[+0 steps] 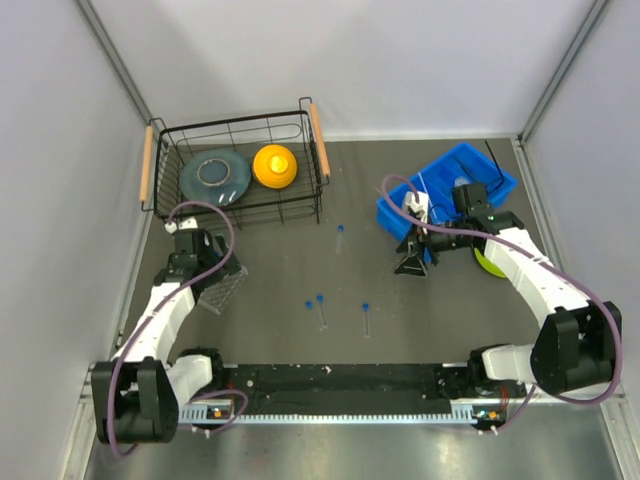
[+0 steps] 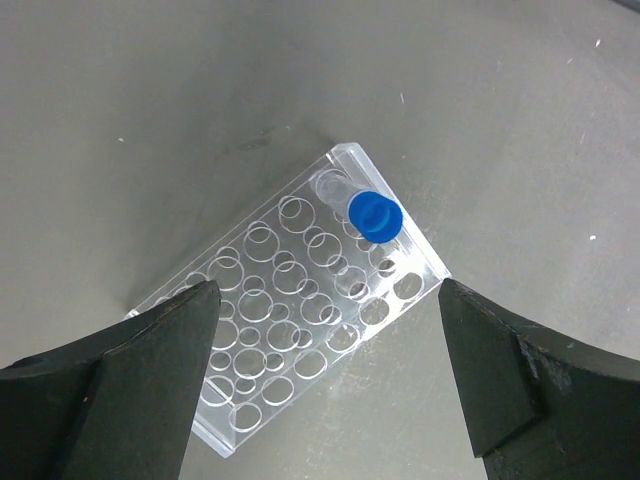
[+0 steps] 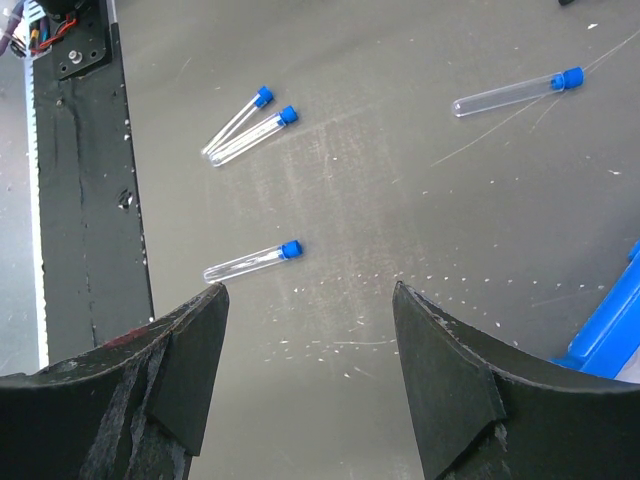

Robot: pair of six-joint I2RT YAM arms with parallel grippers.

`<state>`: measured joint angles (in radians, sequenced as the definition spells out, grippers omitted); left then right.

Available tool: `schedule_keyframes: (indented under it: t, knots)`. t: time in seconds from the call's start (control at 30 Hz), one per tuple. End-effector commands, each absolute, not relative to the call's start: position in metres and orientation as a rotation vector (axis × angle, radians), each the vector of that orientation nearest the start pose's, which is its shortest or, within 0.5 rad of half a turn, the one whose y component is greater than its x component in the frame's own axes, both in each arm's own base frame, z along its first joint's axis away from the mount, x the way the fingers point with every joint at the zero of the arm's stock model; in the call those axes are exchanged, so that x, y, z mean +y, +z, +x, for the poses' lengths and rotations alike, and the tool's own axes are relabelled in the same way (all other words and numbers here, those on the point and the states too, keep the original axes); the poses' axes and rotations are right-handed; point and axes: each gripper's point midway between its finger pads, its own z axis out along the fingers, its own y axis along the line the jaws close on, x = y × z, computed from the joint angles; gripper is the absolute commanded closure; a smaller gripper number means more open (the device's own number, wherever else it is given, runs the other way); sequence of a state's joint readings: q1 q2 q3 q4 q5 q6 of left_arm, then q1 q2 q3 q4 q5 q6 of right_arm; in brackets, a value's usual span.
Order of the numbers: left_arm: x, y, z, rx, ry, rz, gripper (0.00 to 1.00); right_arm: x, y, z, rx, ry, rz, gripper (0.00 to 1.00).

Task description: Organize the chemistry lab equipment

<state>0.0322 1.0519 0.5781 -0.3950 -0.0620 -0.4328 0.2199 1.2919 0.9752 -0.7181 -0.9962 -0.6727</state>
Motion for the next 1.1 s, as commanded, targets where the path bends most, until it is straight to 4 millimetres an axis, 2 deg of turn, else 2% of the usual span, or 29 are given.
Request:
schedule_keyframes:
  t: [0.0, 0.17, 0.53, 0.8, 1.07]
  knots:
    - [0.017, 0.090, 0.280, 2.206, -0.052, -0.653, 0.03, 0.192, 0.171, 0.234, 1.801, 1.051, -1.279, 0.32]
    - [0.025, 0.095, 0.290, 2.163, -0.014, -0.652, 0.04, 0.192, 0.169, 0.235, 1.807, 1.049, -1.281, 0.32]
    - [0.028, 0.075, 0.306, 2.197, 0.011, -0.701, 0.18, 0.192, 0.167, 0.231, 1.801, 1.071, -1.294, 0.32]
    - [-0.003, 0.057, 0.303, 2.299, -0.180, -0.673, 0.30, 0.192, 0.165, 0.230, 1.800, 1.078, -1.302, 0.32]
    - [-0.026, 0.053, 0.294, 2.327, -0.333, -0.632, 0.34, 0.192, 0.164, 0.229, 1.801, 1.078, -1.305, 0.32]
